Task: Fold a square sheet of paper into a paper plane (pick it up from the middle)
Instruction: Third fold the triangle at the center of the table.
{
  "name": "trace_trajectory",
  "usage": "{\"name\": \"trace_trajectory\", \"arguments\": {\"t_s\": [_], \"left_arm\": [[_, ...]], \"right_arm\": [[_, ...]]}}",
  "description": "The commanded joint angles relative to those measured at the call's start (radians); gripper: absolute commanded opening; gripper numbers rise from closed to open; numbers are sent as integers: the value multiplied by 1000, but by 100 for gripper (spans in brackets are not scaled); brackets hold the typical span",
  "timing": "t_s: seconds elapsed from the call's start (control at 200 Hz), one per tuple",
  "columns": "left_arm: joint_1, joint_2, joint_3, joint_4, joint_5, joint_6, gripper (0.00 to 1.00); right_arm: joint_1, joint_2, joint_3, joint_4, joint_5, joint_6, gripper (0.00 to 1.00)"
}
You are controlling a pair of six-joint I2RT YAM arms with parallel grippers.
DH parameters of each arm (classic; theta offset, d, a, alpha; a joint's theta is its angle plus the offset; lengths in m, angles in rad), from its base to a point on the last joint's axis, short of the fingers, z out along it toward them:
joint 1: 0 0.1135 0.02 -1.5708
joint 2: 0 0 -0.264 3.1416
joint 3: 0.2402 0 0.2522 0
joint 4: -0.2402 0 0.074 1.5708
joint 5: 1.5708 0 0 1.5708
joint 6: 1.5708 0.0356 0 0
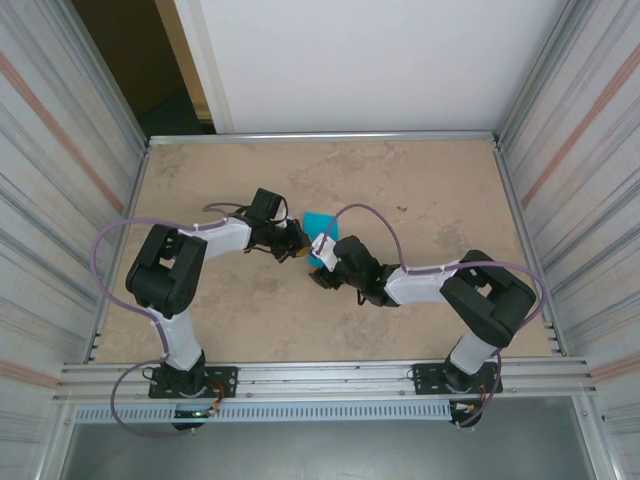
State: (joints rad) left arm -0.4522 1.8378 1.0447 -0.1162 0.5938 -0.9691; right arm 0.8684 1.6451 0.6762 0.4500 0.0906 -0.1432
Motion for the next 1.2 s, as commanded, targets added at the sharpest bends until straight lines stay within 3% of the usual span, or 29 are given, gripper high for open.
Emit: {"name": "trace_trajectory", "arguments": {"t_s": [0.0, 0.286, 0.526, 0.732, 0.927, 1.062, 1.193], "left_arm": [[7, -22, 6, -24, 11, 8, 2], [7, -25, 2, -20, 17, 7, 3], [8, -29, -1, -18, 20, 4, 4], [7, -42, 0, -31, 17, 3, 7], [40, -82, -9, -84, -14, 37, 20], [89, -143, -25, -136, -61, 82, 34], [103, -206, -21, -145, -100, 128, 38]], "right_arm": [[-12, -46, -15, 32, 2, -12, 55], [-20, -34, 1, 3, -76, 8, 35], [-20, -15, 27, -13, -112, 14, 29], [-23, -17, 39, -42, -142, 4, 9], [-37, -48, 34, -93, -208, 3, 0], [-53, -69, 33, -137, -282, 35, 0], [-68, -83, 26, -163, -353, 91, 0]]}}
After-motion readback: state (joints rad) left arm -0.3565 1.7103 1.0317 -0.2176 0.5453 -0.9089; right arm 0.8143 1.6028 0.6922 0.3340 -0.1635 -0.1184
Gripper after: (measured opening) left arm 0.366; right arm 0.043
